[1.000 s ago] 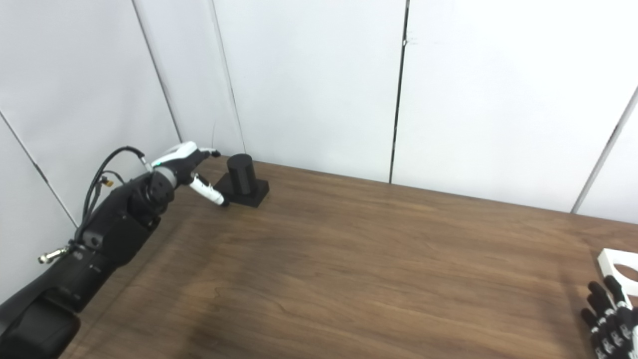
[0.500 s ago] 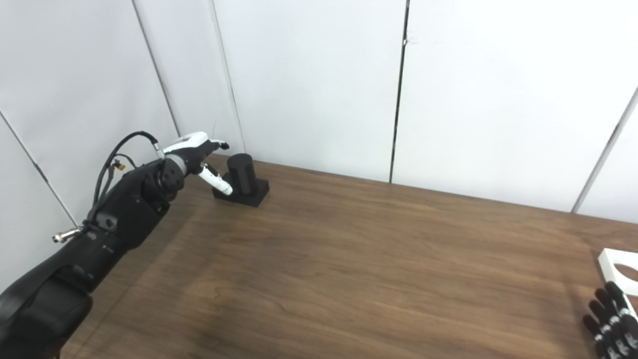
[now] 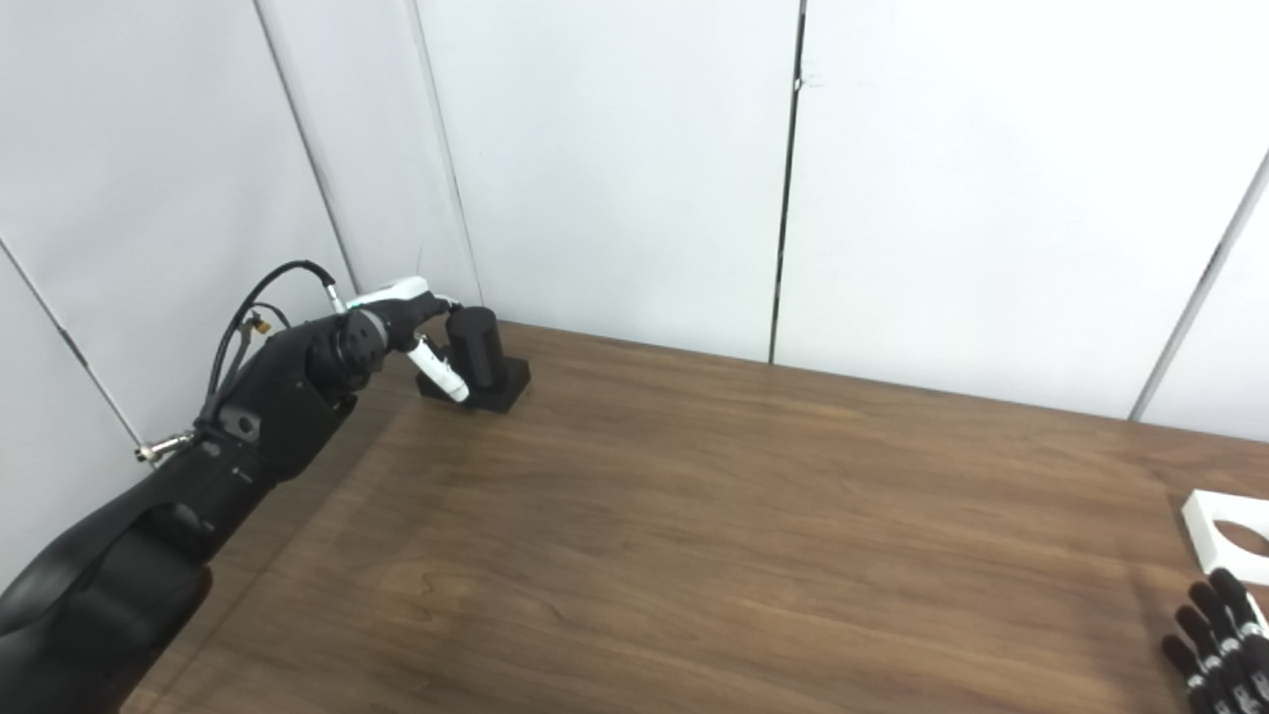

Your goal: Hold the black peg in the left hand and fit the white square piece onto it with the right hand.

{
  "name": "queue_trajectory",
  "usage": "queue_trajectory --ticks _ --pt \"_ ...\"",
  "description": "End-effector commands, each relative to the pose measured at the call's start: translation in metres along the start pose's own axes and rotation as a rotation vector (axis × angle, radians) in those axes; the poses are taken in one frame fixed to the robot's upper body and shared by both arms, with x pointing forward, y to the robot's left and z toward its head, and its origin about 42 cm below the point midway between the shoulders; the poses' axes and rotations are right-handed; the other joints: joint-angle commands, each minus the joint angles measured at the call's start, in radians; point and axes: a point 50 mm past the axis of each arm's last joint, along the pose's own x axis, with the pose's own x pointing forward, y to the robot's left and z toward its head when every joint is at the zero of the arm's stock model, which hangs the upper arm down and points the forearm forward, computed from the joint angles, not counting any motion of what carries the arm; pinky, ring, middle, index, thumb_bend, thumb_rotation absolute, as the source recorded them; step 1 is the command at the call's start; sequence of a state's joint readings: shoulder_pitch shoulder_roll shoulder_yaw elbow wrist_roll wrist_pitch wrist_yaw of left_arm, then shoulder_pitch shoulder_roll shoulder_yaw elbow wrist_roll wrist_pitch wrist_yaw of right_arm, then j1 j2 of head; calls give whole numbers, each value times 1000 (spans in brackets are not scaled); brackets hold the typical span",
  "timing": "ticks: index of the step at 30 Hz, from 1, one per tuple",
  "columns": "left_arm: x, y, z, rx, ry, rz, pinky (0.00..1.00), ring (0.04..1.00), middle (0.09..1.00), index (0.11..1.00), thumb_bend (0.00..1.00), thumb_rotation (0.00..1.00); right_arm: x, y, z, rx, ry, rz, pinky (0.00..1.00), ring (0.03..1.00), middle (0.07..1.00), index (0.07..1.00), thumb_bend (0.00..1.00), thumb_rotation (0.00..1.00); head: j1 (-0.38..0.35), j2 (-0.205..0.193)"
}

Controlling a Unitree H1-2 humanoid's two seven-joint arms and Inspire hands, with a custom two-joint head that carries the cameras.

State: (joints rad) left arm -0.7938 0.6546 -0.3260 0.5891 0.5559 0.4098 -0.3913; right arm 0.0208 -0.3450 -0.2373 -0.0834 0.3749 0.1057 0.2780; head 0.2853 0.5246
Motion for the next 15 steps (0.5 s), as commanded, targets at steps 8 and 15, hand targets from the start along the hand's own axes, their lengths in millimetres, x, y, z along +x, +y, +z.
queue_trajectory --ticks 8,15 --pt "2 34 9 16 17 67 1000 1000 1000 911 1000 162 -9 -8 15 -34 -13 15 1000 1000 983 1000 727 1000 -4 14" --pt "9 23 9 71 19 43 1000 1000 998 920 1000 188 -13 -8 14 -39 -6 28 1000 1000 979 1000 721 1000 -7 16"
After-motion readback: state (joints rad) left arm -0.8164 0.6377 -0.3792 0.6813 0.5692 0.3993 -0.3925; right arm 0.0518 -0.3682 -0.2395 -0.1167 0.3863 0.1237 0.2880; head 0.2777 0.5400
